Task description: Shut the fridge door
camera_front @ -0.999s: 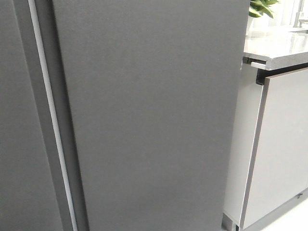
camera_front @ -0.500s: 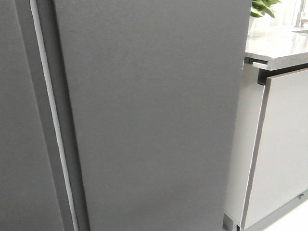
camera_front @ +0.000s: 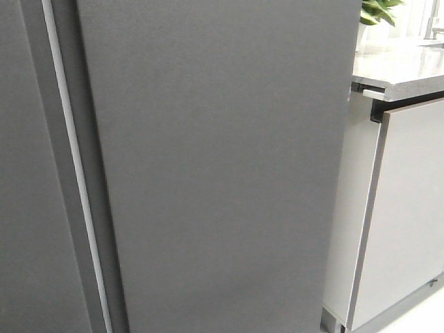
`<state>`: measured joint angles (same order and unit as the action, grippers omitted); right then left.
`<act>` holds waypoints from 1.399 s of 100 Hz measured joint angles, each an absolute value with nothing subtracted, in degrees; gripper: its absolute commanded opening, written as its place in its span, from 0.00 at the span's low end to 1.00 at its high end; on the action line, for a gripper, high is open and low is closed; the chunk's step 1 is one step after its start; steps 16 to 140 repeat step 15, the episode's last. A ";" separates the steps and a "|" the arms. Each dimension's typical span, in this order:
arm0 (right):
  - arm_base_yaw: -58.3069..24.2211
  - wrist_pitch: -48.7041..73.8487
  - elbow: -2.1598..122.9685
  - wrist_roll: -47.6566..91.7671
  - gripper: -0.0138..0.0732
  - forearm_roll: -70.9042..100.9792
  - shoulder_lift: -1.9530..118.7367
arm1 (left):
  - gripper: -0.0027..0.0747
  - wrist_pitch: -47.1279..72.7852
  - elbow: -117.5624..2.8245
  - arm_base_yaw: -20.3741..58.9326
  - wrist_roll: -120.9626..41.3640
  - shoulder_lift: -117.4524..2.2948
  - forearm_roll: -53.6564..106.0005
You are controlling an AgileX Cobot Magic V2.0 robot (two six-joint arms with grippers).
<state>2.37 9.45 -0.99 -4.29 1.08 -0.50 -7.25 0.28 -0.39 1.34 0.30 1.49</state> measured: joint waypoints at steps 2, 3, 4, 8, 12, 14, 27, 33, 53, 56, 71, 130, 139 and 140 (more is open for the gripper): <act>2.37 9.45 -0.99 -4.29 0.11 1.08 -0.50 | 0.01 -7.25 0.28 -0.39 1.34 0.30 1.49; 2.37 9.45 -0.99 -4.29 0.11 1.08 -0.50 | 0.01 -7.25 0.28 -0.39 1.34 0.30 1.49; 2.37 9.45 -0.99 -4.29 0.11 1.08 -0.50 | 0.01 -7.25 0.28 -0.39 1.34 0.30 1.49; 2.37 9.45 -0.99 -4.29 0.11 1.08 -0.50 | 0.01 -7.25 0.28 -0.39 1.34 0.30 1.49; 2.37 9.45 -0.99 -4.29 0.11 1.08 -0.50 | 0.01 -7.25 0.28 -0.39 1.34 0.30 1.49; 2.37 9.45 -0.99 -4.29 0.11 1.08 -0.50 | 0.01 -7.25 0.28 -0.39 1.34 0.30 1.49; 2.37 9.45 -0.99 -4.29 0.11 1.08 -0.50 | 0.01 -7.25 0.28 -0.39 1.34 0.30 1.49; 2.37 9.45 -0.99 -4.29 0.11 1.08 -0.50 | 0.01 -7.25 0.28 -0.39 1.34 0.30 1.49; 2.37 9.45 -0.99 -4.29 0.11 1.08 -0.50 | 0.01 -7.25 0.28 -0.39 1.34 0.30 1.49; 2.37 9.45 -0.99 -4.29 0.11 1.08 -0.50 | 0.01 -7.25 0.28 -0.39 1.34 0.30 1.49; 2.37 9.45 -0.99 -4.29 0.11 1.08 -0.50 | 0.01 -7.25 0.28 -0.39 1.34 0.30 1.49; 2.37 9.45 -0.99 -4.29 0.11 1.08 -0.50 | 0.01 -7.25 0.28 -0.39 1.34 0.30 1.49; 2.37 9.45 -0.99 -4.29 0.11 1.08 -0.50 | 0.01 -7.25 0.28 -0.39 1.34 0.30 1.49; 2.37 9.45 -0.99 -4.29 0.11 1.08 -0.50 | 0.01 -7.25 0.28 -0.39 1.34 0.30 1.49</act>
